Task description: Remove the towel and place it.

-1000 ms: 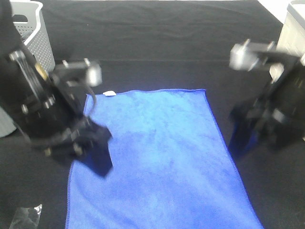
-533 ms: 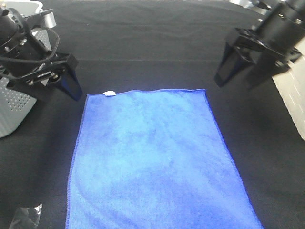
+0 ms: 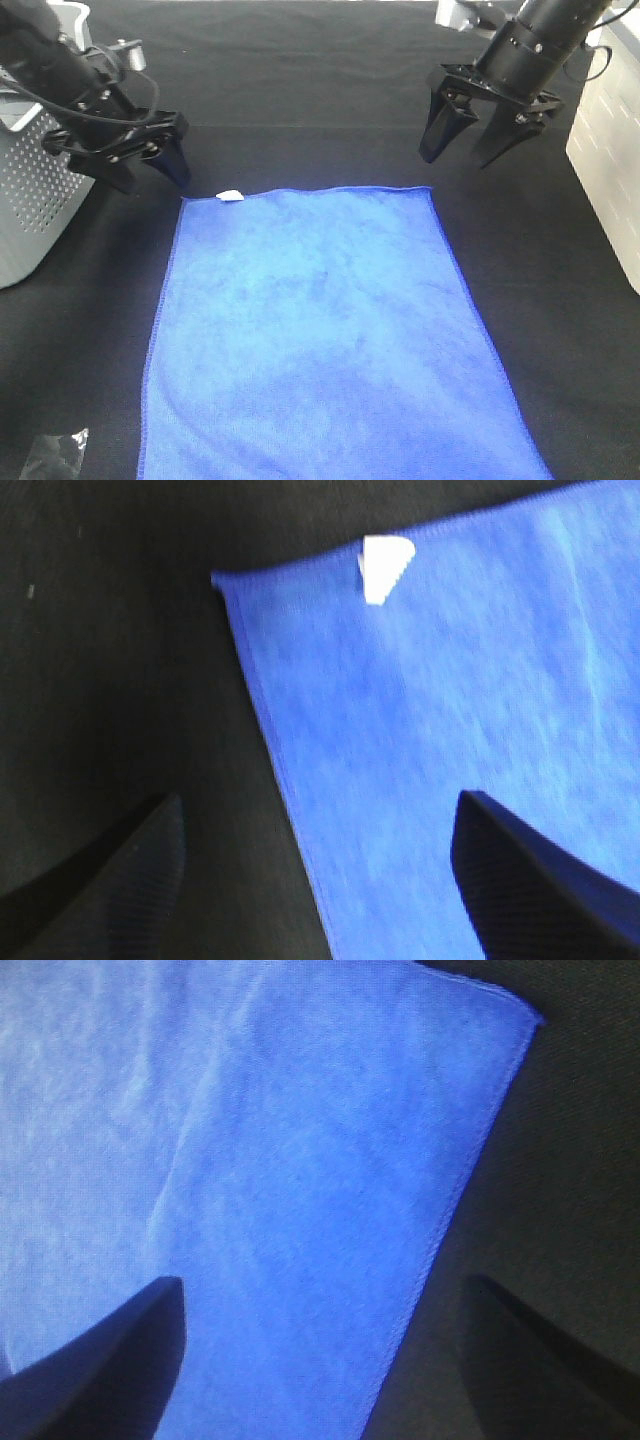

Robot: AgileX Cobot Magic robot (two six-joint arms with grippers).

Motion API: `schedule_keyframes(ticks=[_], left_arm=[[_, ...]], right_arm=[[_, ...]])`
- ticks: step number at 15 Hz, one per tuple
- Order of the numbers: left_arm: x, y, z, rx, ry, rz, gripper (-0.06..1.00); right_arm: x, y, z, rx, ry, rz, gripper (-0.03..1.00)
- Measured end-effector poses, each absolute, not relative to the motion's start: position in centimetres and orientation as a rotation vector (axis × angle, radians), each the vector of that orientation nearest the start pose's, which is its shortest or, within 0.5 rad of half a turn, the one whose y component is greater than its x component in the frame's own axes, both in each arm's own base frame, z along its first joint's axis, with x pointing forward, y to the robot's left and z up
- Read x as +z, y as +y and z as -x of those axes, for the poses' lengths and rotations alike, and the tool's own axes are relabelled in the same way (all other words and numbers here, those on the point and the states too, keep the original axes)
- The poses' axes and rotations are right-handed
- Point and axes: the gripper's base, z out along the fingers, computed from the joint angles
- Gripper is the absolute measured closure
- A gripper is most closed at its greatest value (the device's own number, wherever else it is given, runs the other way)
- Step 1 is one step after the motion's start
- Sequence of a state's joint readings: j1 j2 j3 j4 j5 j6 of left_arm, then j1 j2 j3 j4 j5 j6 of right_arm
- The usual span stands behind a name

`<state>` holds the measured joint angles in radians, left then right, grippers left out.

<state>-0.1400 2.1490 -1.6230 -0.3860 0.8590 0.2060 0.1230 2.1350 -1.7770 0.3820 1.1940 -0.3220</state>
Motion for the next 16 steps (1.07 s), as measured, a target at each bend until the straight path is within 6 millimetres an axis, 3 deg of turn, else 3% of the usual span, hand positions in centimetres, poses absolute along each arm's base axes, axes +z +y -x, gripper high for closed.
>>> schedule_keyframes(ticks=[2,6,9,10,12,16], left_arm=[[15.7,-8.8,-45.9,-0.455,2.816,-0.180,0.24],[13.5,-8.6,-46.8,-0.458,2.856,-0.175,0.24],[11.4,-8.6,-46.9,-0.457,2.893,-0.169,0.24],[11.4,-8.6,-46.9,-0.457,2.893,-0.169,0.24],[10.8,-8.5,-47.1,-0.449,2.885,-0.164,0.24],[10.5,-8.5,-47.5,-0.435,2.853,-0.162,0.24]], right_arm=[[19.9,7.3,-45.2,0.553,2.920,0.414,0.26],[17.6,5.2,-47.5,0.570,2.923,0.336,0.26],[14.3,4.9,-48.2,0.589,2.976,0.313,0.26],[14.3,4.9,-48.2,0.589,2.976,0.313,0.26],[11.8,4.9,-48.4,0.592,3.009,0.295,0.24],[10.3,4.8,-48.6,0.578,3.025,0.288,0.24]])
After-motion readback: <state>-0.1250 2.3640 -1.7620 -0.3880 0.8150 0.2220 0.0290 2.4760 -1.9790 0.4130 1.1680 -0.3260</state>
